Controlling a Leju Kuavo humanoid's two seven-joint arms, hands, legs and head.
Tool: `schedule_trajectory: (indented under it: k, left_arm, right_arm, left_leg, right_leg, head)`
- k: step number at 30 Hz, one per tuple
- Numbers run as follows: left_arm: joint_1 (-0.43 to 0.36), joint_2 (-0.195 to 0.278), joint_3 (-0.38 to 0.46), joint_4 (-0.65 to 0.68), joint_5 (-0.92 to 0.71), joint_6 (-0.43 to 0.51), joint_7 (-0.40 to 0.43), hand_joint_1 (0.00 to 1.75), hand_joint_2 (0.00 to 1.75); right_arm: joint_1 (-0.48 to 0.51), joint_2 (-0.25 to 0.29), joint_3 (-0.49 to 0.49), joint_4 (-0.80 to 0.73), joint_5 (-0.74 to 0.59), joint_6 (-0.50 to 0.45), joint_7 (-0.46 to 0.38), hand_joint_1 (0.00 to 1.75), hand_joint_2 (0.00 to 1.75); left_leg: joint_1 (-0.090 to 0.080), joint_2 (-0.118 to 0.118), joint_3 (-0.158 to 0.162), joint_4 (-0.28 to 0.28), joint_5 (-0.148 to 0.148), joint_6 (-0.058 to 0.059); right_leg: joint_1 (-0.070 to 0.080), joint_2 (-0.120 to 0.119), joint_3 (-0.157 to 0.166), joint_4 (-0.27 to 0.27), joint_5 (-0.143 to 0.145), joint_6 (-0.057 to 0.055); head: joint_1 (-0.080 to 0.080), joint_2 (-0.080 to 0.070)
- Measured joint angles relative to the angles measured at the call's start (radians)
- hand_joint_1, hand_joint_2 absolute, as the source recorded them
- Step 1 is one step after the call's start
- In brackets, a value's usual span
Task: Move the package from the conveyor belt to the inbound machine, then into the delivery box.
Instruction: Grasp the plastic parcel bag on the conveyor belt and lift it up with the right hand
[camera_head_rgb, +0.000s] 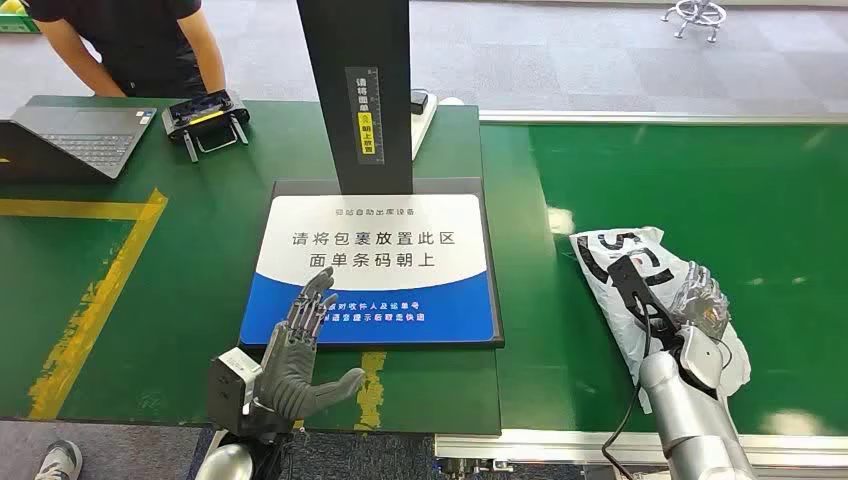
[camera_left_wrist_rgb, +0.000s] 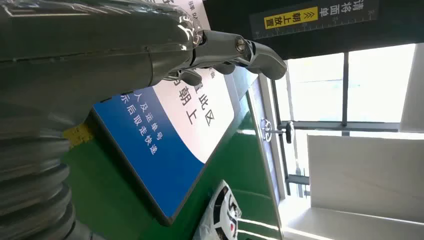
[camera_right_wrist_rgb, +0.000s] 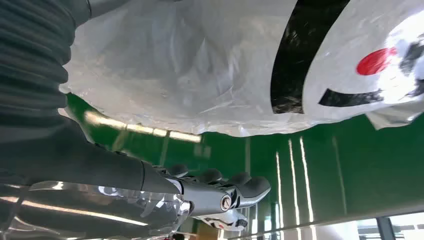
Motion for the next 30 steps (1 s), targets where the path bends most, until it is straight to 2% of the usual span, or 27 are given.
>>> schedule_trajectory:
  k: [10,20,25,28,29,30]
  left_arm:
    - [-0.002,0.004,-0.006,0.006,0.004,0.012,0.001,0.00,1.75]
    - [-0.015,0.009,-0.009,0.035,0.025,0.042,-0.005,0.00,1.75]
    - [-0.022,0.009,-0.013,0.054,0.031,0.051,-0.015,0.00,1.75]
    - [-0.024,0.009,-0.014,0.064,0.032,0.056,-0.020,0.00,1.75]
    - [-0.024,0.009,-0.014,0.068,0.033,0.058,-0.020,0.00,1.75]
    - [-0.024,0.009,-0.014,0.070,0.033,0.059,-0.021,0.00,1.75]
  right_arm:
    - [-0.044,-0.032,-0.009,0.096,0.009,0.010,0.018,0.00,1.75]
    - [-0.108,-0.056,-0.052,0.180,-0.046,0.336,-0.025,0.02,1.75]
    - [-0.124,-0.056,-0.053,0.205,-0.044,0.421,-0.047,0.55,1.75]
    - [-0.129,-0.056,-0.053,0.214,-0.043,0.434,-0.051,1.54,1.75]
    - [-0.131,-0.056,-0.053,0.217,-0.042,0.435,-0.053,1.75,1.75]
    - [-0.133,-0.056,-0.053,0.219,-0.042,0.435,-0.056,1.75,1.75]
  left_leg:
    - [0.000,0.000,0.000,0.000,0.000,0.000]
    - [0.000,0.000,0.001,0.000,0.000,0.000]
    - [0.000,0.000,0.001,0.000,0.000,0.000]
    - [0.000,0.000,0.002,0.000,0.000,0.000]
    - [0.000,0.000,0.002,0.000,0.000,0.000]
    - [0.000,0.000,0.002,0.000,0.000,0.000]
  right_leg:
    - [0.000,0.000,0.000,0.000,0.000,0.000]
    - [0.000,0.000,0.000,0.000,0.000,0.000]
    - [0.001,0.000,0.001,0.000,0.000,0.000]
    - [0.001,0.000,0.001,0.000,0.000,0.000]
    - [0.001,0.000,0.002,0.000,0.000,0.000]
    - [0.001,0.000,0.002,0.000,0.000,0.000]
  head:
    - [0.000,0.000]
    - [0.000,0.000]
    - [0.000,0.000]
    - [0.000,0.000]
    - [0.000,0.000]
    - [0.000,0.000]
